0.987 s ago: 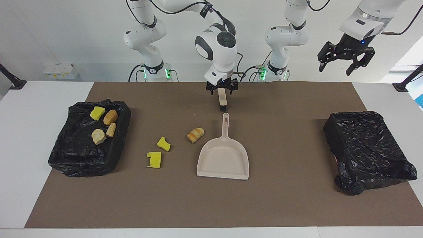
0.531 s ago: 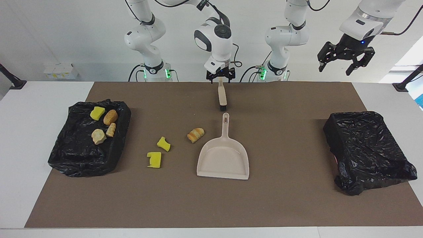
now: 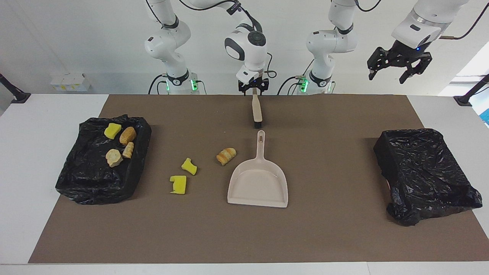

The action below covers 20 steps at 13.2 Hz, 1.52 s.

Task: Sweep and dump trash in bin

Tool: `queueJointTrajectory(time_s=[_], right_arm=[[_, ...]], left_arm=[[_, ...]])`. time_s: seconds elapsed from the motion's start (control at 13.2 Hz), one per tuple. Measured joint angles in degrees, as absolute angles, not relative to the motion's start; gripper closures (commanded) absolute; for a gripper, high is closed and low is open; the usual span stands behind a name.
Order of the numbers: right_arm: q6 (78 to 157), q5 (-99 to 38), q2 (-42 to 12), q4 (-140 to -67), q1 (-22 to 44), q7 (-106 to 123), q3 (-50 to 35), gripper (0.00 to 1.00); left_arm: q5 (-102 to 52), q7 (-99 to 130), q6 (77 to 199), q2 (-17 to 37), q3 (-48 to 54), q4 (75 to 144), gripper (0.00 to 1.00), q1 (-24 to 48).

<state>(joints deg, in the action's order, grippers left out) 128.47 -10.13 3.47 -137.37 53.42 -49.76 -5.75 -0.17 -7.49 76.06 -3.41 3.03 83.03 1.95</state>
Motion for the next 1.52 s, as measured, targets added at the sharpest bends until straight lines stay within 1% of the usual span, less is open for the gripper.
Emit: queueJointTrajectory(time_s=[0.23,0.3,0.53,0.76,0.91,0.99,1.14,1.37,1.52], right_arm=[[128.5,-10.1,3.5,-137.5,54.5,-49.8,-5.8,0.61],[128.5,-10.1,3.5,-137.6,54.6,-49.8,-5.8,0.72],[128.5,-10.2,3.5,-137.6,54.6,-49.9,-5.7,1.0],[128.5,-10.2,3.5,-137.1,54.6,-49.9,-5.7,1.0],[127.5,-10.3,3.7,-135.5,54.2,-49.9,-5.2,1.0],[125.2,-10.3,4.2,-134.0,53.3,-49.9,-5.0,1.0],[118.1,-10.3,6.1,-130.2,49.2,-49.9,-4.6,1.0],[105.8,-10.1,7.5,-124.1,42.8,-48.4,-4.4,1.0],[100.4,-7.7,7.6,-121.5,37.8,-44.2,-4.1,1.0]], left_arm=[[-0.1,-7.4,76.2,-3.8,2.9,83.5,0.0,1.9],[-0.1,-7.3,76.2,-3.8,2.9,83.6,0.0,1.9],[-0.1,-7.3,77.0,-3.8,2.9,83.6,0.0,1.9],[-0.1,-7.3,79.1,-3.8,3.0,83.7,0.0,2.0],[-0.1,-7.3,82.1,-3.8,3.4,83.9,0.0,2.0],[-0.1,-7.3,83.4,-3.8,3.7,84.1,0.0,2.2],[-0.1,-6.9,85.4,-3.4,4.0,85.2,0.0,4.4],[-0.1,-1.8,90.3,-2.3,4.3,88.4,0.0,10.2],[-0.1,2.0,93.5,-0.6,4.5,90.3,0.0,14.2]])
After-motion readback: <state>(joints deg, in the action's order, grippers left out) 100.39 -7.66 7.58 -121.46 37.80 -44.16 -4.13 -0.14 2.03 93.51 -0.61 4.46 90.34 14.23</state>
